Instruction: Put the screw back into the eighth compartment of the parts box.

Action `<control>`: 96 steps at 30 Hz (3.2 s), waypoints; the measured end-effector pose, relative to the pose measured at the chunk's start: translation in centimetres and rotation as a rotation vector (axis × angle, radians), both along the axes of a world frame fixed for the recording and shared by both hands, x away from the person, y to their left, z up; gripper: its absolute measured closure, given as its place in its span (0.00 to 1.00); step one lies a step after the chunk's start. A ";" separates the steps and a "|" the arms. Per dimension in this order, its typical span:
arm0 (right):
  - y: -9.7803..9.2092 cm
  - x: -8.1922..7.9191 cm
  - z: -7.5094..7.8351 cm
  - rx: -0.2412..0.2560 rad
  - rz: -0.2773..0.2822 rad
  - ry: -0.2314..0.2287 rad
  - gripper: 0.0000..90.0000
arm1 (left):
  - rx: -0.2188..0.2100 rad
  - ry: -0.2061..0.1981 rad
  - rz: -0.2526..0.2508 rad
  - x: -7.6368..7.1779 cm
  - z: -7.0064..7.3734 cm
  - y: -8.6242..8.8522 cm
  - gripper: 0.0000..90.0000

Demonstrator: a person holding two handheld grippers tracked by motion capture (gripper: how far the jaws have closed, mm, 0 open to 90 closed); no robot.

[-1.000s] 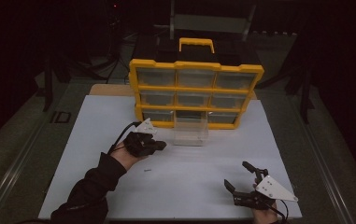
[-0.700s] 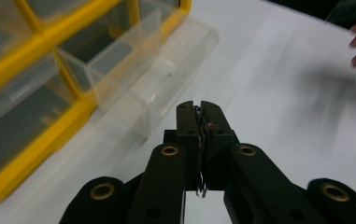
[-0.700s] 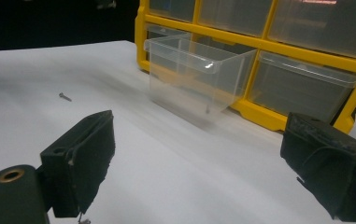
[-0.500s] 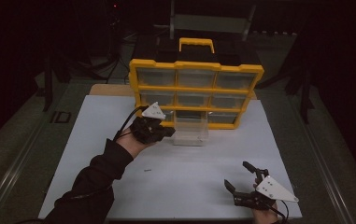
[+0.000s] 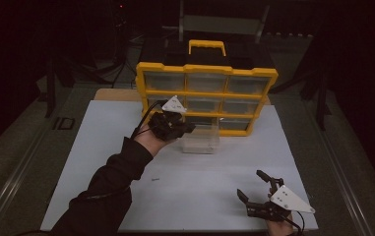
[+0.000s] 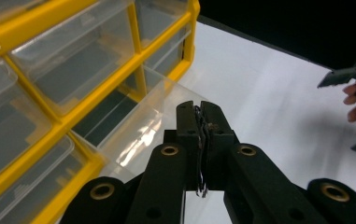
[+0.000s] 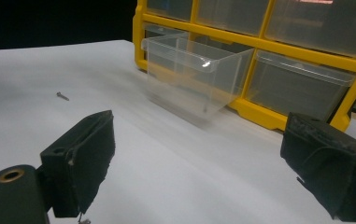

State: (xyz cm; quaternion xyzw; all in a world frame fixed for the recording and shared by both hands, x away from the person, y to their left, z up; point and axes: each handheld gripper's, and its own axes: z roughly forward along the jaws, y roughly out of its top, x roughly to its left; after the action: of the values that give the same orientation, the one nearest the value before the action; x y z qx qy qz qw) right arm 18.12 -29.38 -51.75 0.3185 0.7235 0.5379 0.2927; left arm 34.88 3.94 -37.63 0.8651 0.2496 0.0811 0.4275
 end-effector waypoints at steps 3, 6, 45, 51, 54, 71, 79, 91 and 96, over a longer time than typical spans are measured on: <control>0.0 0.0 0.0 0.004 0.000 0.001 0.11 | -0.021 0.000 0.012 0.2 0.2 -0.6 0.96; 0.0 0.0 0.0 0.005 0.000 0.003 0.11 | -0.023 0.000 0.020 0.3 0.2 -1.0 0.96; -0.2 -0.1 0.1 0.006 -0.005 -0.009 0.11 | 0.015 0.102 0.152 2.7 -4.8 -5.7 0.96; -0.2 -0.1 0.1 0.007 -0.004 -0.008 0.11 | 0.023 0.132 0.171 3.4 -5.8 -5.8 0.96; -0.2 -0.1 0.1 0.008 -0.004 -0.008 0.11 | 0.033 0.143 0.179 3.6 -6.2 -5.9 0.96; -0.1 -0.1 0.1 0.004 0.009 0.000 0.11 | 0.099 0.209 0.180 4.9 -7.8 -7.0 0.96; -0.1 -0.1 0.1 0.006 0.010 0.001 0.11 | 0.105 0.233 0.194 5.3 -8.2 -7.5 0.95; 0.0 0.0 -0.1 0.004 0.010 0.007 0.11 | 0.045 0.191 0.219 4.5 -6.0 -5.9 0.36; 0.0 0.0 -0.1 0.003 0.008 0.009 0.11 | 0.012 0.190 0.195 3.9 -5.1 -5.1 0.24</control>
State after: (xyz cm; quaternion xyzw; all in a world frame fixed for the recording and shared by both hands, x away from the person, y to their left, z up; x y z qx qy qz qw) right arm 18.14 -29.42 -51.85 0.3182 0.7255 0.5386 0.2868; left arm 38.79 -1.13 -42.71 0.8430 0.3714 0.0413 0.3869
